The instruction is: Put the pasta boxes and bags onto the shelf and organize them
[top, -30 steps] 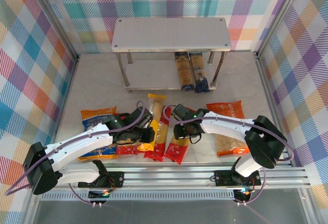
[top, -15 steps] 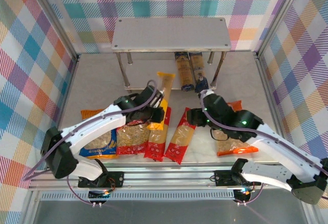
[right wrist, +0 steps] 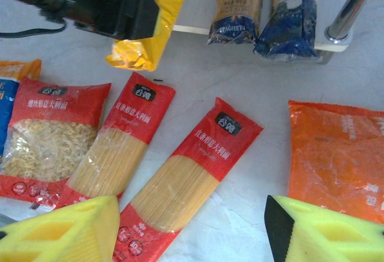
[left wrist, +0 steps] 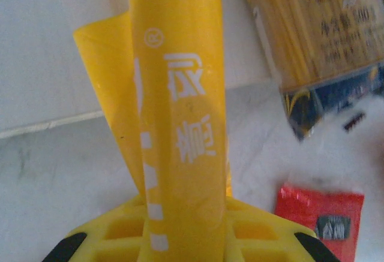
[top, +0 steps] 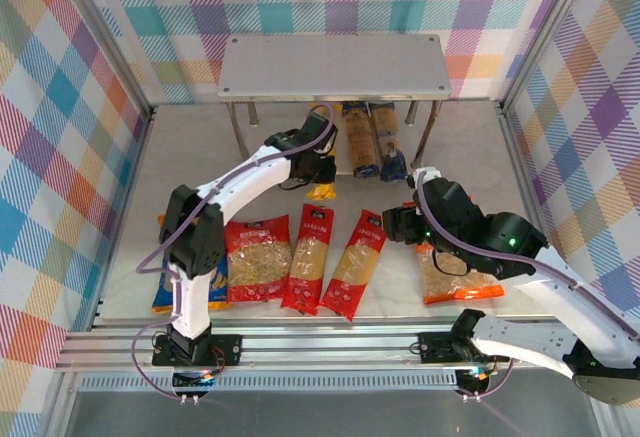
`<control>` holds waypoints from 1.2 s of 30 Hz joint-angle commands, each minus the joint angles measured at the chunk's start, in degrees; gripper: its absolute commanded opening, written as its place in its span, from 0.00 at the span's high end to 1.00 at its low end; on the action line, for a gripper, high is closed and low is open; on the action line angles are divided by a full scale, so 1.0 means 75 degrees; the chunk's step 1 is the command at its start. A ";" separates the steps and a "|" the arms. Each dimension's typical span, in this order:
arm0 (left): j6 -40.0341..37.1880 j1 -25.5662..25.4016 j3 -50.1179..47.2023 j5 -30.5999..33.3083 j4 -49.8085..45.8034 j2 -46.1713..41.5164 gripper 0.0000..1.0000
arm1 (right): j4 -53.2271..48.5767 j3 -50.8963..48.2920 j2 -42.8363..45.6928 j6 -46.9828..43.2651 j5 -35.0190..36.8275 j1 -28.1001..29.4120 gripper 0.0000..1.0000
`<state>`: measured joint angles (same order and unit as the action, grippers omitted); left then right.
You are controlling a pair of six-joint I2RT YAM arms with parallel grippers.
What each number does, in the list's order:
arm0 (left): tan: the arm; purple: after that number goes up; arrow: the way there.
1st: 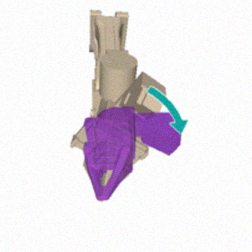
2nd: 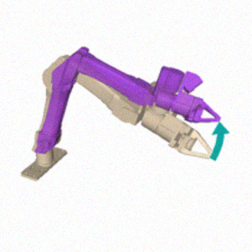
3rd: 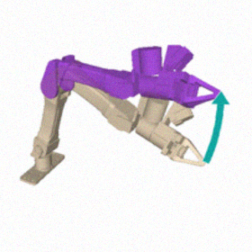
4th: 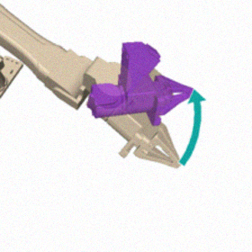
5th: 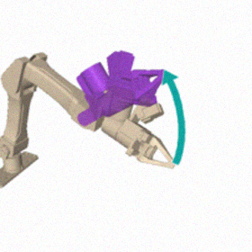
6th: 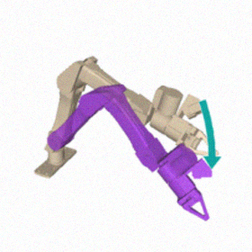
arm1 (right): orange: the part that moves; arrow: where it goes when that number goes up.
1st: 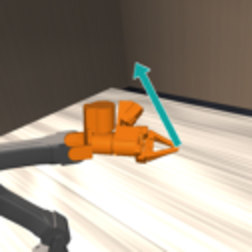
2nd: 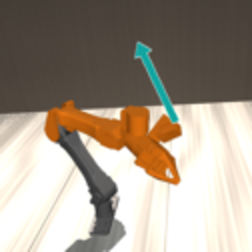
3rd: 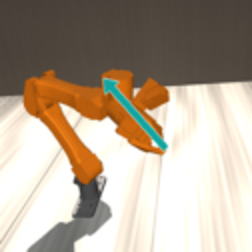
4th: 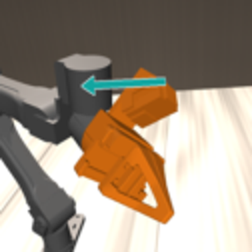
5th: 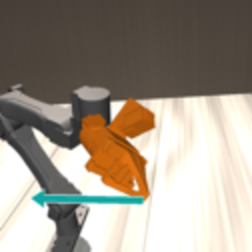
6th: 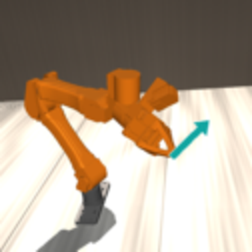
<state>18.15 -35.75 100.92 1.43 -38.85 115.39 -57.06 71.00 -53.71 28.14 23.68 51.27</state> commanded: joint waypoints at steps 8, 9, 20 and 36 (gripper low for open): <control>-0.0124 0.0313 0.2449 0.0361 -0.0040 0.1441 1.00 | -0.0086 0.0099 0.0206 -0.0399 0.0436 -0.0243 0.32; -0.0107 0.0325 0.2584 0.0349 -0.0088 0.1555 1.00 | -0.0080 0.0067 0.0224 -0.0411 0.0434 -0.0272 0.32; -0.0006 0.0325 0.2718 0.0371 -0.0345 0.1940 0.56 | 0.0002 -0.0229 0.0510 -0.0382 0.0317 -0.0459 0.31; -0.0405 0.0293 -0.0667 0.0336 0.2108 -0.0735 0.24 | 0.0104 -0.0408 0.0615 -0.0288 0.0227 -0.0515 0.16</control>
<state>17.06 -33.87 99.59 4.14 -30.63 117.78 -56.99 68.45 -49.50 26.09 25.50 47.77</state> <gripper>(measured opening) 0.753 0.834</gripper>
